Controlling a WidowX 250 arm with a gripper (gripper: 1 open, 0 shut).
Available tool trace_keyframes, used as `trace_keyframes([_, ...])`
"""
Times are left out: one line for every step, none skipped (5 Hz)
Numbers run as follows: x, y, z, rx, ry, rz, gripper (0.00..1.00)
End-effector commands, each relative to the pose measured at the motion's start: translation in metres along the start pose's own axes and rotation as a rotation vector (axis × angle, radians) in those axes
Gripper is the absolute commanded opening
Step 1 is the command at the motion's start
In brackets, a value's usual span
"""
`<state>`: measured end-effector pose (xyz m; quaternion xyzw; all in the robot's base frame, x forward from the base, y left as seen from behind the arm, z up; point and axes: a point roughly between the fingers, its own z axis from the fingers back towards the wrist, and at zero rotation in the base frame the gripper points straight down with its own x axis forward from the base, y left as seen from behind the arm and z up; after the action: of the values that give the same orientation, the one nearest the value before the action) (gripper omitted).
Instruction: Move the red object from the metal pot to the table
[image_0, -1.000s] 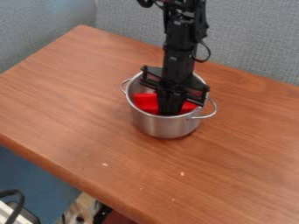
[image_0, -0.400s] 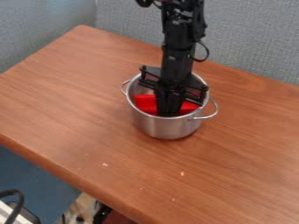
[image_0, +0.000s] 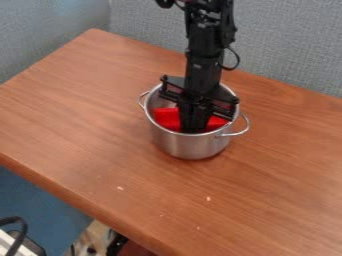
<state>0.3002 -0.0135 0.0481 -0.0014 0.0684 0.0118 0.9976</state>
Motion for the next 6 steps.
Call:
trace_keyframes([0.008, 0.002, 0.031, -0.019, -0.101, 0.014, 0.00])
trace_keyframes([0.006, 0.000, 0.045, -0.028, -0.133, 0.006, 0.00])
trace_keyframes([0.003, 0.001, 0.063, -0.047, -0.160, 0.005, 0.00])
trace_keyframes([-0.002, -0.003, 0.080, -0.062, -0.197, -0.007, 0.00])
trace_keyframes([-0.009, -0.005, 0.101, -0.084, -0.251, -0.012, 0.00])
trace_keyframes([-0.016, -0.008, 0.124, -0.114, -0.300, -0.015, 0.00])
